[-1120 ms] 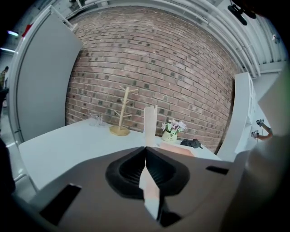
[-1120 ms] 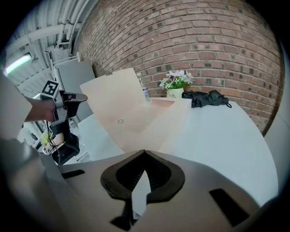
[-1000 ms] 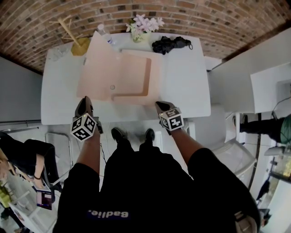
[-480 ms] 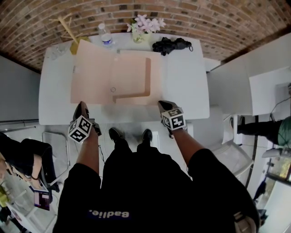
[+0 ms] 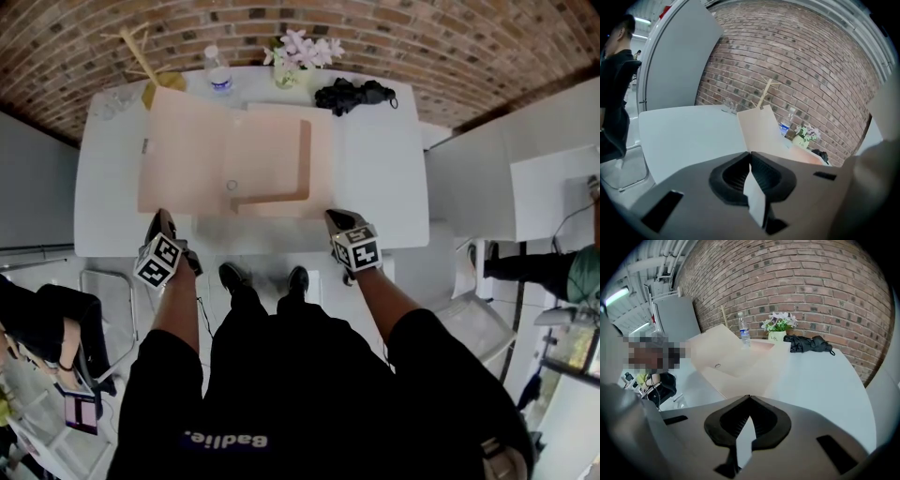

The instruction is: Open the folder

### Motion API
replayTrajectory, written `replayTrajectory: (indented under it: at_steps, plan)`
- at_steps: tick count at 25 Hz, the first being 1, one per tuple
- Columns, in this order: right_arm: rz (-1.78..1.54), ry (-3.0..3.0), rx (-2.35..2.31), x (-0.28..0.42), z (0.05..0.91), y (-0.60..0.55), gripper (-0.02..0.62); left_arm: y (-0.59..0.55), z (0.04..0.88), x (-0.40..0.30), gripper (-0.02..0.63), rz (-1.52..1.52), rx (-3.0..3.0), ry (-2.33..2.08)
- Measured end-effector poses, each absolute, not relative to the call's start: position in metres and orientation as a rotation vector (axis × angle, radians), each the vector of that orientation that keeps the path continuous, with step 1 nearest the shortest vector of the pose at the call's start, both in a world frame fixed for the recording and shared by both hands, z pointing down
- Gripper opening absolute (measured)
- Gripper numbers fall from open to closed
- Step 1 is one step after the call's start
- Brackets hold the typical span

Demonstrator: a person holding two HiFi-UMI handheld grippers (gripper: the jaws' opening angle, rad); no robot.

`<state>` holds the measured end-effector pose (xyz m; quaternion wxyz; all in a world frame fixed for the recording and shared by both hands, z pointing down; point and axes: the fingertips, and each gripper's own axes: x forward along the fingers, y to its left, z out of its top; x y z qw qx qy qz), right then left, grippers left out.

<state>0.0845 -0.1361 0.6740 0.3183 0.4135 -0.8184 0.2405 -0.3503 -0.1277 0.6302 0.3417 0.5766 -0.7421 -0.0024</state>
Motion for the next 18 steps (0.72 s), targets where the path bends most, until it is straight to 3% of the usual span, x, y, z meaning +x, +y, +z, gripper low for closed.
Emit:
replayTrajectory:
  at_steps: [18]
  plan:
    - [0.618, -2.114, 1.128, 0.089, 0.673, -0.144, 0.028, -0.124, 0.672, -0.367, 0.029, 0.077, 1.415, -1.882]
